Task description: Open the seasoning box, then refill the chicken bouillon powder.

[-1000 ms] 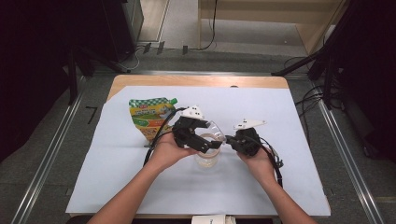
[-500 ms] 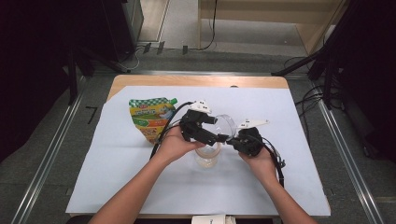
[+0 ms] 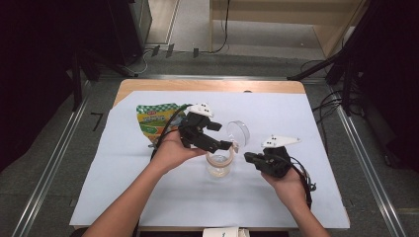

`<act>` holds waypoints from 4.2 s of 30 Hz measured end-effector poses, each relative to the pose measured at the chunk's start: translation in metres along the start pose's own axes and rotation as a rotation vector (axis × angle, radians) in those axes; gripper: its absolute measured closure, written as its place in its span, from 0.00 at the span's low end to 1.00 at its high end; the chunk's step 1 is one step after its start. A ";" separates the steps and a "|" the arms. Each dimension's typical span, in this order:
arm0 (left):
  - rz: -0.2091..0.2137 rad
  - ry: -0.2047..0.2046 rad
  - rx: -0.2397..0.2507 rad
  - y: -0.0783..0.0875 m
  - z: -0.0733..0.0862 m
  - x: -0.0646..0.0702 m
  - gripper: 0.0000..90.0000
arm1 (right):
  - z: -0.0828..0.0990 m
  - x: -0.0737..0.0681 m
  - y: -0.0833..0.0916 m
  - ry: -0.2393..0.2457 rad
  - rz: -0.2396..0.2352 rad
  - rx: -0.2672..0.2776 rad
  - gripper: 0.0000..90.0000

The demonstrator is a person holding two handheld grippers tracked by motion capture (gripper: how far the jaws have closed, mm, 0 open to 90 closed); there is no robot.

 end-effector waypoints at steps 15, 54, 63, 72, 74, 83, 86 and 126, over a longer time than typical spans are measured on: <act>0.011 0.078 0.022 0.034 0.020 -0.016 0.46 | -0.006 -0.050 0.000 0.070 -0.123 0.005 0.74; -0.066 0.198 0.048 0.133 0.066 -0.056 0.50 | -0.007 -0.101 -0.034 0.211 -0.256 -0.039 0.60; -0.121 0.221 0.050 0.152 0.077 -0.067 0.49 | -0.007 -0.103 -0.034 0.220 -0.264 -0.035 0.58; -0.165 0.251 0.060 0.171 0.091 -0.078 0.49 | -0.006 -0.106 -0.036 0.239 -0.269 -0.044 0.57; -0.174 0.254 0.062 0.173 0.093 -0.080 0.48 | -0.007 -0.107 -0.036 0.239 -0.272 -0.042 0.57; -0.224 0.254 0.058 0.173 0.106 -0.098 0.44 | -0.007 -0.110 -0.039 0.245 -0.287 -0.047 0.58; -0.217 0.246 0.056 0.167 0.105 -0.103 0.45 | -0.009 -0.112 -0.040 0.250 -0.289 -0.046 0.58; -0.195 0.247 -0.003 0.121 0.079 -0.103 1.00 | -0.026 -0.123 -0.080 0.225 -0.274 0.031 0.58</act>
Point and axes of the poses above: each handheld gripper's, and its own axes: y roughly backward along the jaws, z roughly out of its underside, x roughly to its right, the point moved 2 cm from there along -y, roughly forward along the jaws, and after that the axes turned 6 degrees about y, right-handed, at the moved point
